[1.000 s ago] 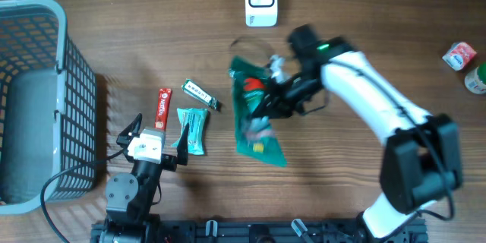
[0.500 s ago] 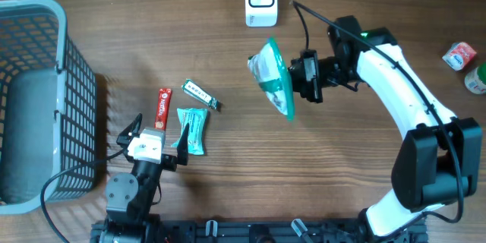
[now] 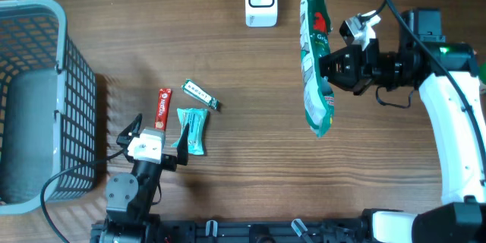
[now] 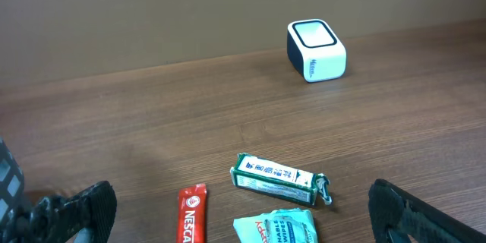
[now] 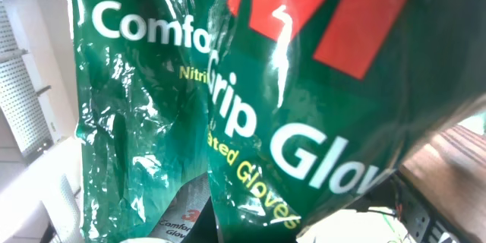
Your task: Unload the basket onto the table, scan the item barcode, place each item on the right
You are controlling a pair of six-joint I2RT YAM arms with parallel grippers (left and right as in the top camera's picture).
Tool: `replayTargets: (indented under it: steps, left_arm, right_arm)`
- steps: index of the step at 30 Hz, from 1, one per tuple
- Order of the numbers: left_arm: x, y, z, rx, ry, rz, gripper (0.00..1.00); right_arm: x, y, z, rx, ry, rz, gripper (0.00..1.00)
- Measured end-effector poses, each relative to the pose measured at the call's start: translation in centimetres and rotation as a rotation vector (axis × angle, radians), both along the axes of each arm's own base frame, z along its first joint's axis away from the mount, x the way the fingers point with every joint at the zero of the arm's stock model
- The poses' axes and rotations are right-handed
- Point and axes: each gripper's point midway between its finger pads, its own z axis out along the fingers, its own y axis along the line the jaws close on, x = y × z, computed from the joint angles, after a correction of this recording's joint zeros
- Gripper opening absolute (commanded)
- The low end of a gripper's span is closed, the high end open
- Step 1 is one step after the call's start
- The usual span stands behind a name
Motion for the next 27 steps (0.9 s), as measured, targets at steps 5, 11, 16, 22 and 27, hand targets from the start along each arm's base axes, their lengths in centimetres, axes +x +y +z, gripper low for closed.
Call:
replayTargets:
  steps: [5, 11, 16, 22, 27]
  left_arm:
    - [0.0, 0.0, 0.0, 0.0, 0.0, 0.0, 1.0]
    - [0.0, 0.0, 0.0, 0.0, 0.0, 0.0, 1.0]
    - [0.0, 0.0, 0.0, 0.0, 0.0, 0.0, 1.0]
    - [0.0, 0.0, 0.0, 0.0, 0.0, 0.0, 1.0]
    - [0.0, 0.0, 0.0, 0.0, 0.0, 0.0, 1.0]
  right_arm:
    - [2.3, -0.6, -4.0, -0.256, 0.004, -0.098, 0.04]
    - [4.5, -1.0, -16.0, -1.016, -0.001, -0.282, 0.11]
    - [5.4, 1.1, -22.1, -1.262, -0.043, -0.274, 0.56]
    - [6.0, -0.1, -21.9, -1.358, -0.034, -0.297, 0.99]
    - [6.6, 3.8, -21.9, -1.371, -0.118, -0.273, 0.99]
